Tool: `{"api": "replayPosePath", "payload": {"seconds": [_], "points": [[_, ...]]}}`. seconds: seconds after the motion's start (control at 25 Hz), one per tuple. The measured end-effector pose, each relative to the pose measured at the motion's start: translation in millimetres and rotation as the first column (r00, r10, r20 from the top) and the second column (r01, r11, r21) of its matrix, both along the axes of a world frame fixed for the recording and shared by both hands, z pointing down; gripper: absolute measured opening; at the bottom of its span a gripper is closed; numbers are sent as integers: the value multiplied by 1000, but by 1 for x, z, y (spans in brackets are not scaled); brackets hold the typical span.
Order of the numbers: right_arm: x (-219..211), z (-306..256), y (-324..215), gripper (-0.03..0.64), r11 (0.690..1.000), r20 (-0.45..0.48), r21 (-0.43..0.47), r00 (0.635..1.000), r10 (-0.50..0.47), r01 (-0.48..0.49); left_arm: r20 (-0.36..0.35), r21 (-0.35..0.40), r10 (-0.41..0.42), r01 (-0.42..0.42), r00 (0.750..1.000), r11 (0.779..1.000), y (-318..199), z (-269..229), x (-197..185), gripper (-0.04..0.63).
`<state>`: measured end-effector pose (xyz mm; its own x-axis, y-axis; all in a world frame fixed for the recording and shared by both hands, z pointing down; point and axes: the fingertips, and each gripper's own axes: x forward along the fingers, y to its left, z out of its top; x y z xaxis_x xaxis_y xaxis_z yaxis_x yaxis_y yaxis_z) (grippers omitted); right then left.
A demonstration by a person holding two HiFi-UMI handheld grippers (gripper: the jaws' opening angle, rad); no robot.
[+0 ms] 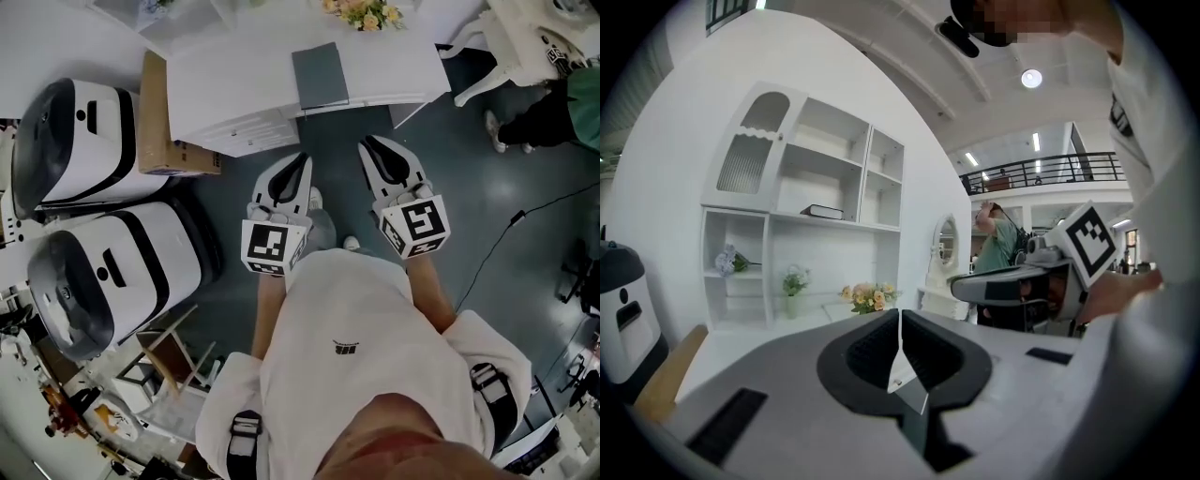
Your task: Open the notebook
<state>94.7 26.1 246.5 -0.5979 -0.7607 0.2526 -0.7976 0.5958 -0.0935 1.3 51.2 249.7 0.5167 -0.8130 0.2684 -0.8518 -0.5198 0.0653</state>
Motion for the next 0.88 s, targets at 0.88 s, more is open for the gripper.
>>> {"api": "replayPosePath", "payload": {"seconds": [0.88], "points": [[-52, 58, -91, 31, 983, -75, -88, 985, 157, -163, -22, -93, 192, -194, 981, 977, -104, 59, -52, 0]]}}
